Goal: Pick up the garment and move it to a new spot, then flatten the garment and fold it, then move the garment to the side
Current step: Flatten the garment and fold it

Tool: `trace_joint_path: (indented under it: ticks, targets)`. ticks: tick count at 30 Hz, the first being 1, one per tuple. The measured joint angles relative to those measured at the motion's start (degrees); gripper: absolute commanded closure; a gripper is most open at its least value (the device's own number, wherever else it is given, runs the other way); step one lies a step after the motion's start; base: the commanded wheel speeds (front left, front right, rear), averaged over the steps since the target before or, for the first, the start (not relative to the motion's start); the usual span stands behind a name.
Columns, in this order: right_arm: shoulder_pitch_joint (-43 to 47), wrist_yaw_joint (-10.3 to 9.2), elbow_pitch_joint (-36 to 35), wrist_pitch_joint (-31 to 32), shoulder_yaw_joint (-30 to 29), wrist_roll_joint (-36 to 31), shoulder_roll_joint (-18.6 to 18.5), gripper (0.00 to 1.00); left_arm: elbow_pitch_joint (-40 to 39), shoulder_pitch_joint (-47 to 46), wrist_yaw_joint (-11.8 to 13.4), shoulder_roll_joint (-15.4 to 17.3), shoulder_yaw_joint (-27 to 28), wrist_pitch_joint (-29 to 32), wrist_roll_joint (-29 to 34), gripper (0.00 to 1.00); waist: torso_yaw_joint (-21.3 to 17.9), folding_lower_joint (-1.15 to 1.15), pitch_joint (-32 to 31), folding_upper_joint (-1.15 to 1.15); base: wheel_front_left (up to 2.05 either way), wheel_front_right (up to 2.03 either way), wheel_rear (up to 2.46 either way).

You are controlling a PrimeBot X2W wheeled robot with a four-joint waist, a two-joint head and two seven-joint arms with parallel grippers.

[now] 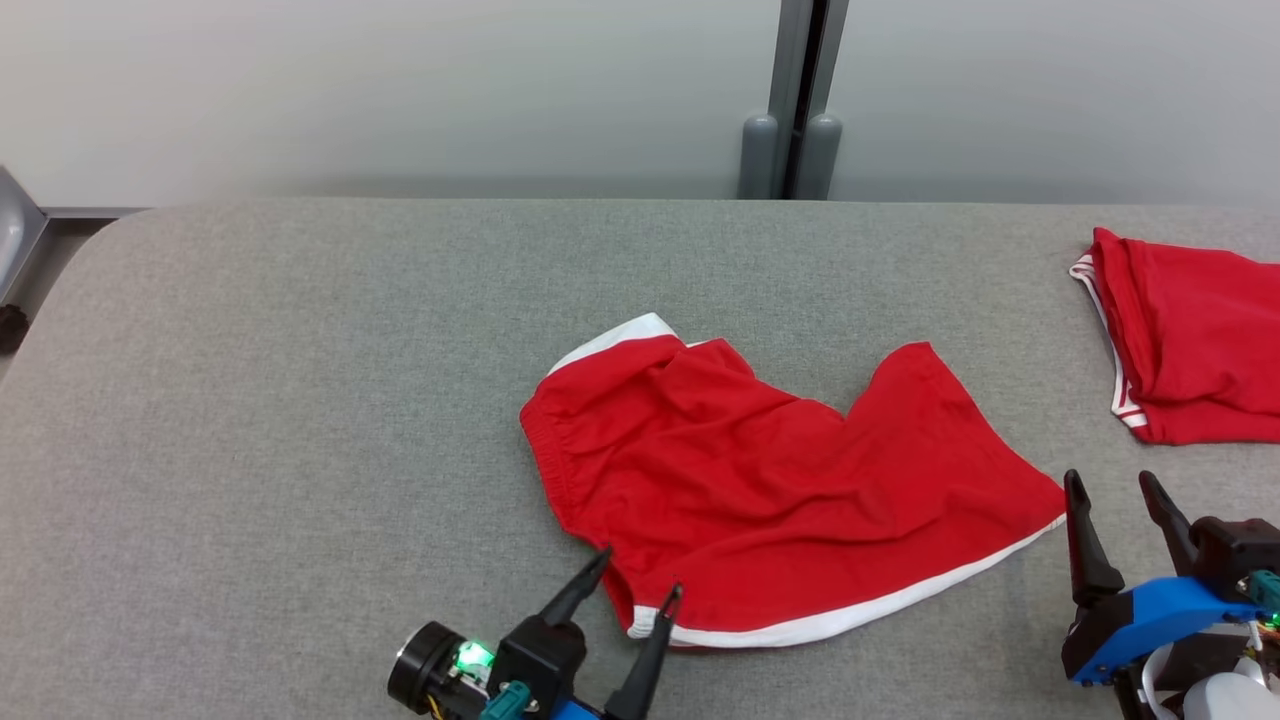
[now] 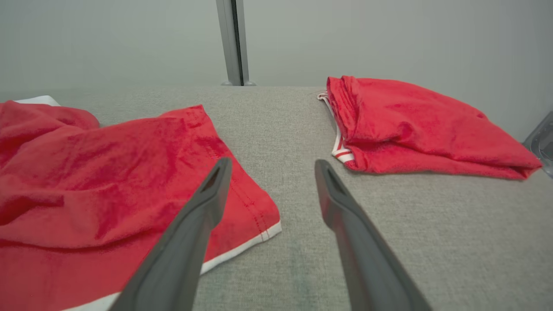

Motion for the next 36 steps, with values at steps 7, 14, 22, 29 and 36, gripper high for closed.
trace_joint_path:
  ticks: [7, 14, 22, 29, 36]
  targets:
    - [-4.24, 0.01, 9.15, -1.89, 0.53, 0.30, -0.63, 0.00, -0.38, 0.84, -0.03, 2.33, -3.39, 3.25, -1.86, 0.00, 0.45, 0.00, 1.67, 0.00, 0.00, 0.00, 0.00]
    - [-8.08, 0.01, 17.31, -2.93, 1.36, 0.49, -1.31, 0.00, 2.12, 0.09, -0.11, 2.48, -5.04, 3.82, -2.61, 0.00, 0.60, 0.00, 2.73, 0.00, 0.00, 0.00, 0.00]
    - [-11.88, 0.00, 25.47, -3.50, 2.94, 1.60, -1.32, 0.00, 6.64, -2.52, -0.11, 0.94, -7.40, 3.74, -4.10, 0.00, 1.25, 0.00, 3.40, 0.00, 0.00, 0.00, 0.00]
    - [-13.79, -0.07, 28.73, -4.81, 4.68, 4.24, -1.29, 0.98, 9.71, -4.05, -0.29, 0.05, -8.66, 2.72, -6.23, 0.81, 1.52, 0.00, 3.96, 0.00, 0.00, 0.00, 0.00]
    - [-12.63, 0.00, 27.06, -5.90, 7.61, 6.86, -0.77, 1.00, 10.95, -5.18, 0.07, -0.46, -7.76, -0.36, -8.50, 1.00, 0.76, 0.00, 3.06, 0.00, 0.00, 0.00, 0.00]
